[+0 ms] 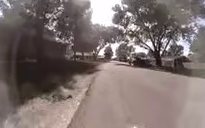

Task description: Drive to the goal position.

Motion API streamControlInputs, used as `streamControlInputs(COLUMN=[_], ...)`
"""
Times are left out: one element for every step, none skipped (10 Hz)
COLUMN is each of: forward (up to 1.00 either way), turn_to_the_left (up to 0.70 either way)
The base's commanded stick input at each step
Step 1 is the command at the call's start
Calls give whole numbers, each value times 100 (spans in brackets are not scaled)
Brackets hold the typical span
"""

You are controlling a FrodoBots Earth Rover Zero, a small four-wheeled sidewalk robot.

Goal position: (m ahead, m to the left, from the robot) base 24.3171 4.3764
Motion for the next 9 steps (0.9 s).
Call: streamControlInputs(forward=[100,100,100,100,100,100,100,100,100], turn_to_the_left=[0,0,0,0,0,0,0,0,0])
